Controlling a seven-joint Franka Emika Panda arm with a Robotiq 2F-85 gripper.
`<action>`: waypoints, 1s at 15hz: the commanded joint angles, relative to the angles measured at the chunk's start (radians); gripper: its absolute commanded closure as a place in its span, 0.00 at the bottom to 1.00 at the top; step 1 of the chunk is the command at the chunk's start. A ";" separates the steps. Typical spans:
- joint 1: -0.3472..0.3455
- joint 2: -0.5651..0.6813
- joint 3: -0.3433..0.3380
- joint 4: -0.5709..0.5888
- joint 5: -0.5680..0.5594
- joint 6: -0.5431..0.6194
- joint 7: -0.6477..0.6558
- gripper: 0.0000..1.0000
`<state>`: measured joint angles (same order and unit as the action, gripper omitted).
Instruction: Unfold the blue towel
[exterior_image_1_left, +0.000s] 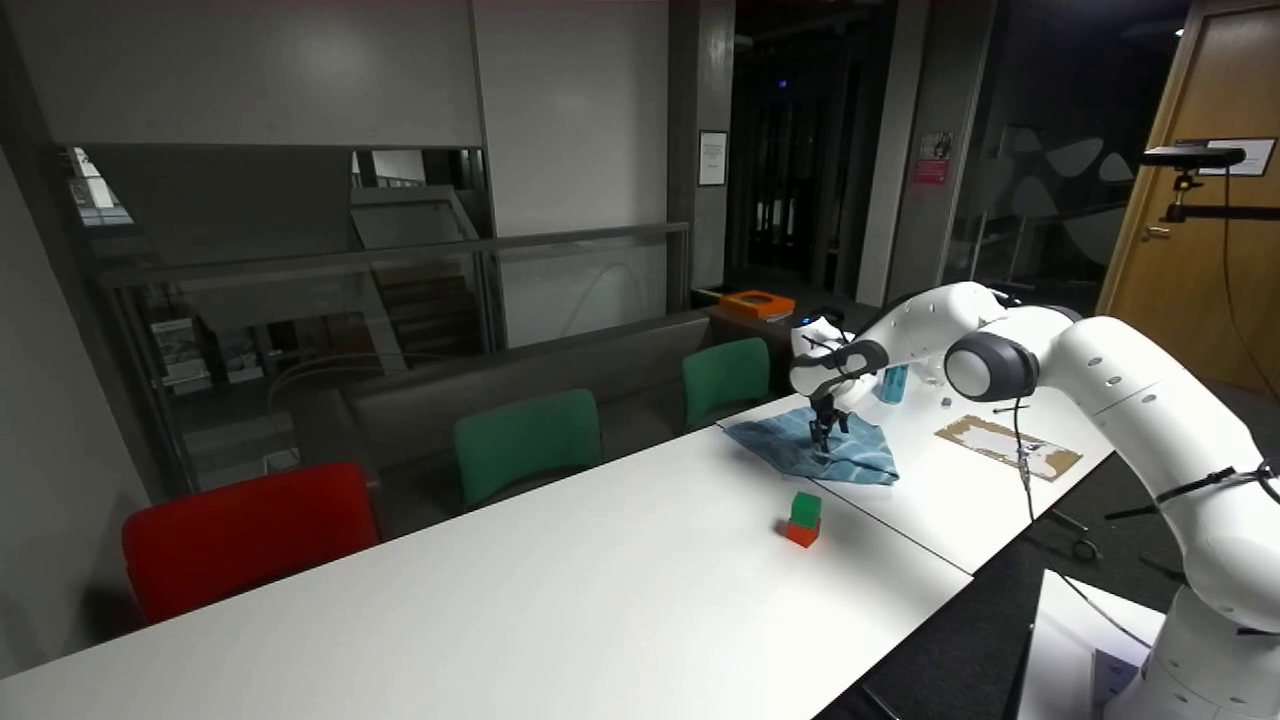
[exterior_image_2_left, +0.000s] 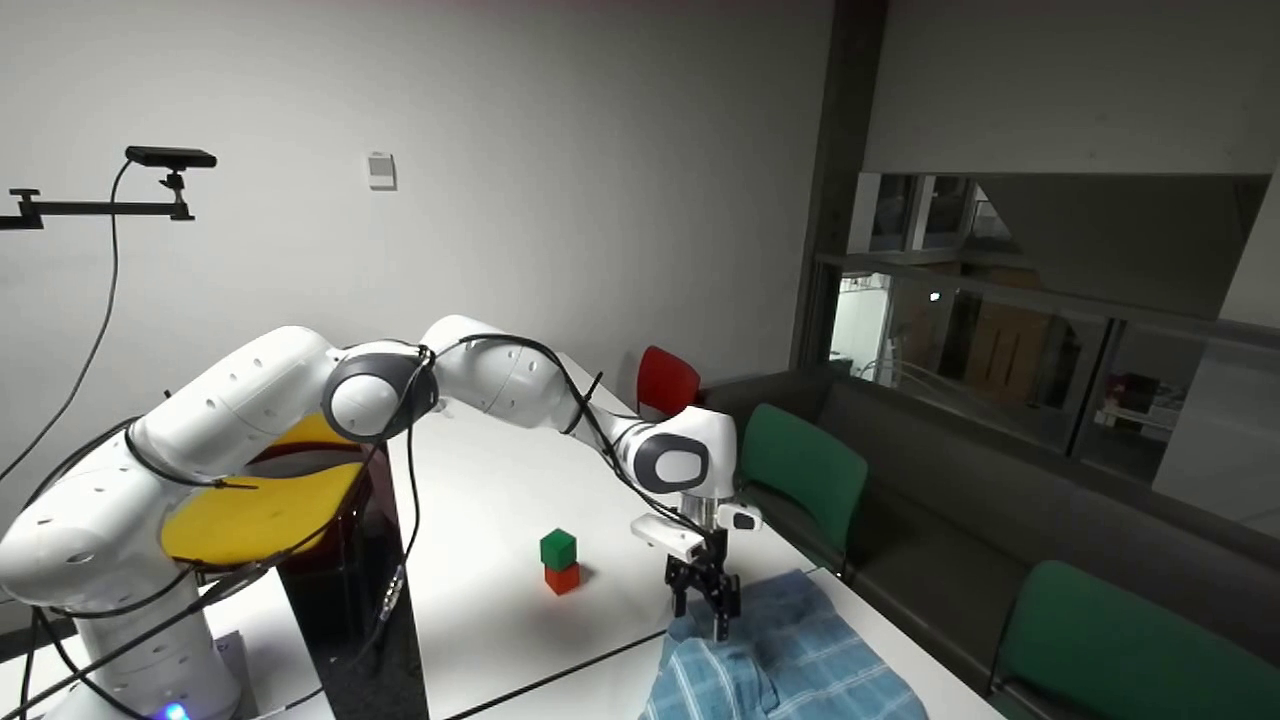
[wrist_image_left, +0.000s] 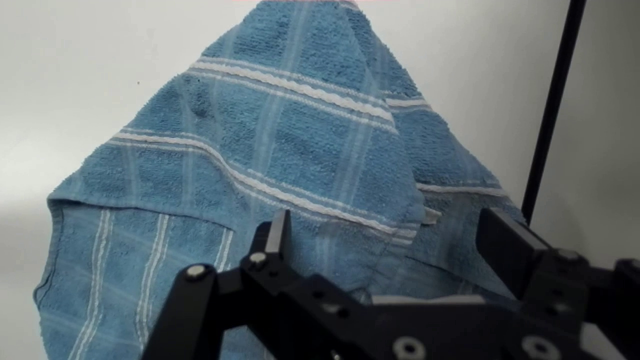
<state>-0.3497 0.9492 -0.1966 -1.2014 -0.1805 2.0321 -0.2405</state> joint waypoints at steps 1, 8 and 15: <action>-0.020 0.040 0.017 0.092 0.026 -0.071 -0.013 0.00; -0.025 0.034 0.026 0.125 0.074 -0.195 -0.005 0.00; -0.049 0.057 0.025 0.138 0.085 -0.237 -0.015 0.00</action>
<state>-0.3659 0.9866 -0.1891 -1.1055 -0.1149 1.8321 -0.2390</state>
